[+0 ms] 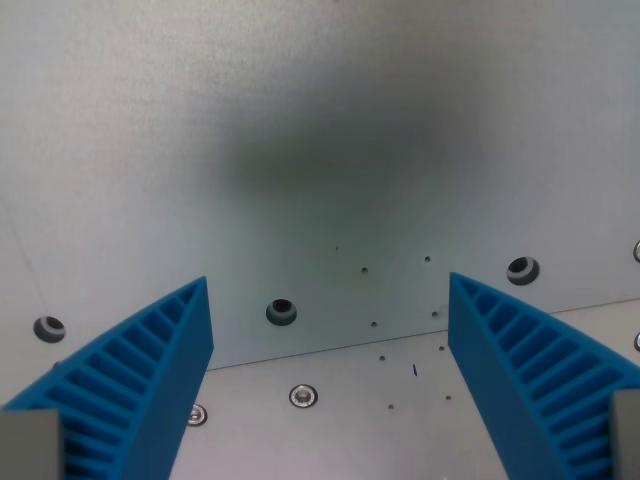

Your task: Move in gripper negative x

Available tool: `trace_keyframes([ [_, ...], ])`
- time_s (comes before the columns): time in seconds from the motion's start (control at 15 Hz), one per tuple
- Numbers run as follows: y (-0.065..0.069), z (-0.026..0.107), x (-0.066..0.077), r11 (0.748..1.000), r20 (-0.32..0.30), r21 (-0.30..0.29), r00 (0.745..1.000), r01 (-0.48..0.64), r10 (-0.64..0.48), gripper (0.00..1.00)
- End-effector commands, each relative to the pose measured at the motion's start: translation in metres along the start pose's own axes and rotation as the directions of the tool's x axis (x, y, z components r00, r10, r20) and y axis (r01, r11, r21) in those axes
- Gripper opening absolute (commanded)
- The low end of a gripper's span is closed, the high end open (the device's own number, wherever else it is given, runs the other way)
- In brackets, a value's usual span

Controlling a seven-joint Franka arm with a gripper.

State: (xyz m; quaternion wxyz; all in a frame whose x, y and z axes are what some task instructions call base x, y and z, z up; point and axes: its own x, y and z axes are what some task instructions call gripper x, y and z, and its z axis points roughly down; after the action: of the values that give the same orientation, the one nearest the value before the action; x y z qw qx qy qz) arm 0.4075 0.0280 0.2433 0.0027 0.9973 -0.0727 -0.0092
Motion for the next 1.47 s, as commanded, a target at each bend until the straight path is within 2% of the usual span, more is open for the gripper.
trace_keyframes([
  [0.07,0.0,-0.002,-0.005,1.0,-0.005,0.001,1.0,0.0,0.0,1.0],
  [1.47,0.0,-0.001,-0.11,1.0,-0.005,0.001,1.0,0.0,0.0,1.0],
])
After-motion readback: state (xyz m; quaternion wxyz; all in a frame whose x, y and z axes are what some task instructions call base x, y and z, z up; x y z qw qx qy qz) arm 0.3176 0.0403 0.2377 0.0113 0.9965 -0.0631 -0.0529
